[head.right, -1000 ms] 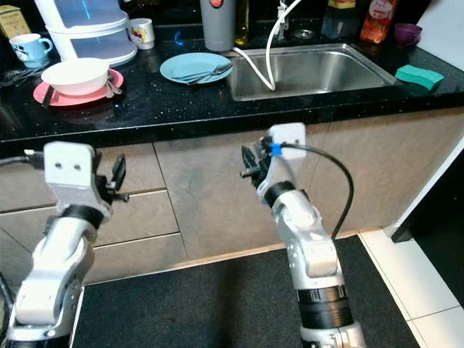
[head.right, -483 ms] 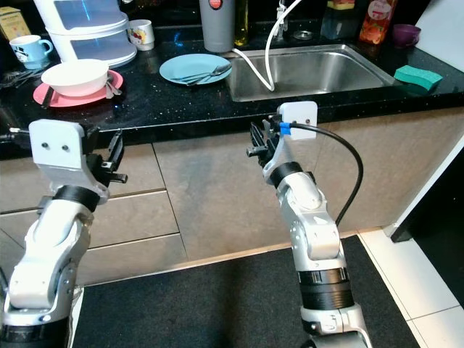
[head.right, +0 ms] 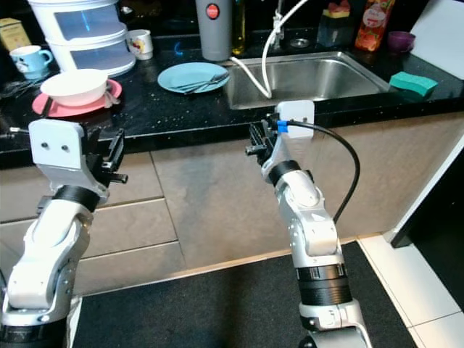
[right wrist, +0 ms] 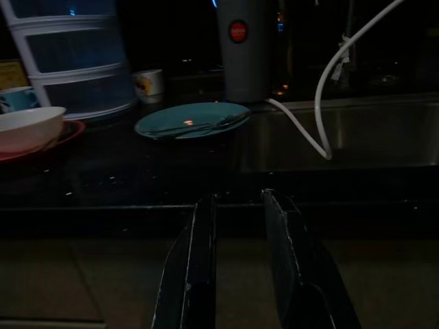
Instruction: Kitchen organization
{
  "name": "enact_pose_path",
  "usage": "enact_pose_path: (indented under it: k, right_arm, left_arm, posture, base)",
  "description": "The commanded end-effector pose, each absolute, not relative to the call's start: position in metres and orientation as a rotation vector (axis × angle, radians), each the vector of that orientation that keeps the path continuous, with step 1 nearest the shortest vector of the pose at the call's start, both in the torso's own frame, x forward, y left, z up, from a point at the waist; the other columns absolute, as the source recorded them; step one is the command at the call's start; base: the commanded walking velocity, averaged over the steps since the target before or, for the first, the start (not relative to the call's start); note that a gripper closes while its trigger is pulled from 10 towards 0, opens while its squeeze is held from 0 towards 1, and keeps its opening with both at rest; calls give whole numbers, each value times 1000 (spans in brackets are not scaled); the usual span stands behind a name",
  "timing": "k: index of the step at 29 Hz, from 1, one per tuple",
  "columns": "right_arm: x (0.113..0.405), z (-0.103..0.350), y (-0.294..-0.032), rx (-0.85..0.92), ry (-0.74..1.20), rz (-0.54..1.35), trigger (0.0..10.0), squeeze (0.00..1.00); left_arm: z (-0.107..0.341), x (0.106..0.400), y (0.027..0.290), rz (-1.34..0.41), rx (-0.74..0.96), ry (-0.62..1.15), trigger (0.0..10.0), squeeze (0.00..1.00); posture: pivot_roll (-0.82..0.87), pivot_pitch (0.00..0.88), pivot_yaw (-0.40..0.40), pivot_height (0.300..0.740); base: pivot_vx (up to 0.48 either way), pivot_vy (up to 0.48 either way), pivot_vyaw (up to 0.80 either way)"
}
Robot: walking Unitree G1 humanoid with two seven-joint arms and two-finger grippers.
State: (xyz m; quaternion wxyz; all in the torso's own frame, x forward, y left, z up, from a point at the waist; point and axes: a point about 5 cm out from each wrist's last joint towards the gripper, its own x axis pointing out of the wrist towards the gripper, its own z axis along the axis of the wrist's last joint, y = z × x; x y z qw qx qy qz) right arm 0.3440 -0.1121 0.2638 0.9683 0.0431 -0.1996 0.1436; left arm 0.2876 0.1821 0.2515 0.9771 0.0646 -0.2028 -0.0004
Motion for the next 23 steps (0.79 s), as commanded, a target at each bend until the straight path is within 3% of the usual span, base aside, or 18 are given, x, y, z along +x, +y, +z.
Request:
enact_pose_path:
  k: [1, 23]
  right_arm:
    - [345, 264, -108, 85, -403, 298, 10000, 0]
    - [345, 262, -108, 74, -406, 289, 10000, 0]
  left_arm:
    - [255, 285, 184, -2, 130, -422, 10000, 0]
    - [255, 285, 180, -37, 135, -408, 10000, 0]
  posture:
    - [-19, 62, 27, 740]
    - [-15, 81, 31, 740]
  base:
    - [311, 0, 0]
    - [317, 0, 0]
